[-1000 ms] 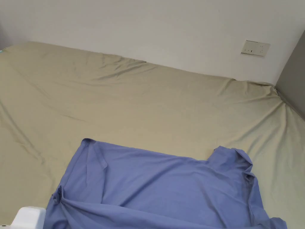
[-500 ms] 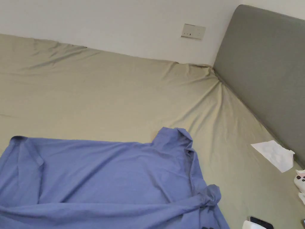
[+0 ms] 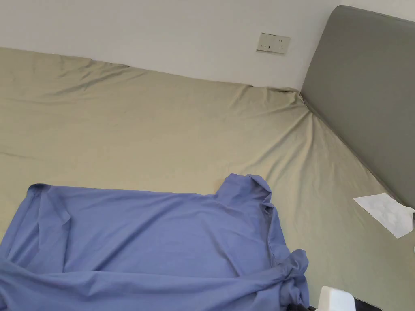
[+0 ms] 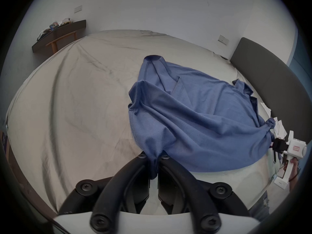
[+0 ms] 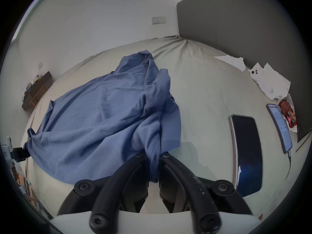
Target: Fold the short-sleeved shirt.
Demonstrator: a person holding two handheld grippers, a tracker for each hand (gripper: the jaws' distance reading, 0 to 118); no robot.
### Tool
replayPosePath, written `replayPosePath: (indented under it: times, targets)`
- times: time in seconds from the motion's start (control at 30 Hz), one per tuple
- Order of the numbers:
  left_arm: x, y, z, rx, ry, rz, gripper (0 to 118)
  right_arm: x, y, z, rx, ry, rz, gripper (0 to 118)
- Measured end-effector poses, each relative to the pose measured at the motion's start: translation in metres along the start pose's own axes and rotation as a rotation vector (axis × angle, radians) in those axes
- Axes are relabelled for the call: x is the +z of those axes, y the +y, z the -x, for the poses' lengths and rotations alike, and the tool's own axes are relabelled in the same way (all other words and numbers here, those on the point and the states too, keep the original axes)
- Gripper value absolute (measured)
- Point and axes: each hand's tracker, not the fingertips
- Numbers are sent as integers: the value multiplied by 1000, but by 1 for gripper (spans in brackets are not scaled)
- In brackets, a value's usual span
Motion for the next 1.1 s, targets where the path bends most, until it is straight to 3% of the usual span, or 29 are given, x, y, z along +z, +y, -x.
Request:
replayPosePath:
  times: [0.2, 0.37, 0.63, 0.67, 0.7, 0.73, 0.8, 0.83, 0.9, 0.97, 1.03, 1.07, 1.1]
  targets:
    - [37, -2, 10, 42, -39, -9, 7, 49, -14, -6, -44, 5, -17, 13]
    - [68, -33, 19, 13, 4, -5, 7, 86, -45, -8, 40, -23, 21, 13]
    - [63, -78, 38, 56, 19, 80, 7, 92, -87, -7, 49, -43, 94, 14]
    - [59, -80, 38, 62, 19, 83, 8, 88, -88, -5, 57, -53, 94, 20]
    - [55, -81, 38, 63, 24, 87, 12, 84, -89, -4, 62, -61, 93, 43]
    - [51, -80, 38, 65, 30, 91, 18, 81, -90, -4, 64, -66, 95, 43]
    - [49, -80, 38, 77, 63, 99, 26, 79, -90, -5, 83, -144, 108, 56]
    - [53, -80, 40, 85, 97, 100, 38, 85, -90, -7, 83, -161, 101, 68]
    - [69, -78, 47, 111, 101, 63, 45, 108, -85, -13, 40, -184, 67, 71]
    - [93, -72, 53, 140, 89, -5, 42, 135, -81, -15, -17, -199, -49, 64]
    - [115, -64, 51, 133, 93, -99, 0, 156, -72, -12, -28, -168, -171, 10]
    - [119, -58, 49, 126, 106, -158, 0, 159, -65, -9, -38, -148, -202, 2]
    - [122, -50, 47, 127, 98, -160, 0, 163, -58, -3, -35, -124, -216, 1]
